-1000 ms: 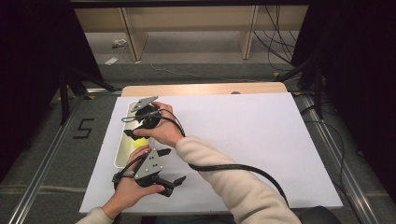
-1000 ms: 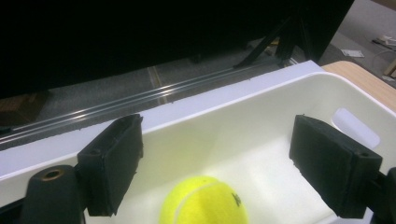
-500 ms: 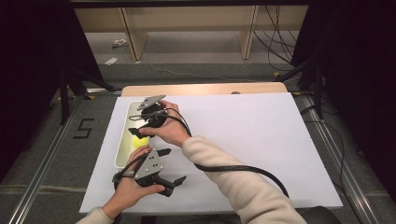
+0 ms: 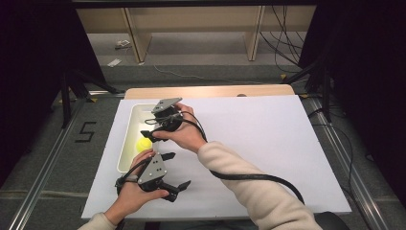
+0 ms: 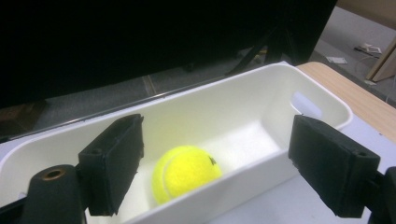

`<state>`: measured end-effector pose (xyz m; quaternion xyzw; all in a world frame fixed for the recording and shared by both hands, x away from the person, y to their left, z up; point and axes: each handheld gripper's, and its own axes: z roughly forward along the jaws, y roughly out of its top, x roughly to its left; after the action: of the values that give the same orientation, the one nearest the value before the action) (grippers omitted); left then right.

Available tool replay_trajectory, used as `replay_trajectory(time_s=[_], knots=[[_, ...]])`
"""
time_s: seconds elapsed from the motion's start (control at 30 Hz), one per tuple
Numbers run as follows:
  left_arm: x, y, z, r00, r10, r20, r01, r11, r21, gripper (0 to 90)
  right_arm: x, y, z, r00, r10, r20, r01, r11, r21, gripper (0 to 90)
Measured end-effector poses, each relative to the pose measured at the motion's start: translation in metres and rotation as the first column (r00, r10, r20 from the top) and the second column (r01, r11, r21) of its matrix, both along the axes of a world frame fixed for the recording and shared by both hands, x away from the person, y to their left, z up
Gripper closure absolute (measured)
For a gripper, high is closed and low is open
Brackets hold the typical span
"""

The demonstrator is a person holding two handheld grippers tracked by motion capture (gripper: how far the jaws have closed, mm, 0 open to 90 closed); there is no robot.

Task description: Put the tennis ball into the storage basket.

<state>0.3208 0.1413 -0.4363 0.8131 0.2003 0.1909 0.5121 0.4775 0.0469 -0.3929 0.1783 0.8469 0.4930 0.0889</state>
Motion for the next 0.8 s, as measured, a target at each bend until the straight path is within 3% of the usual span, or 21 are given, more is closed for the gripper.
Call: replay_trajectory(time_s=[0.8], knots=[[0.0, 0.0, 0.0, 1.0, 0.009, -0.002, -0.009, 0.9999, -0.012, 1.6, -0.007, -0.085, 0.002, 0.995, -0.1, 0.006, 0.099, 0.995, 0.029, 19.0]])
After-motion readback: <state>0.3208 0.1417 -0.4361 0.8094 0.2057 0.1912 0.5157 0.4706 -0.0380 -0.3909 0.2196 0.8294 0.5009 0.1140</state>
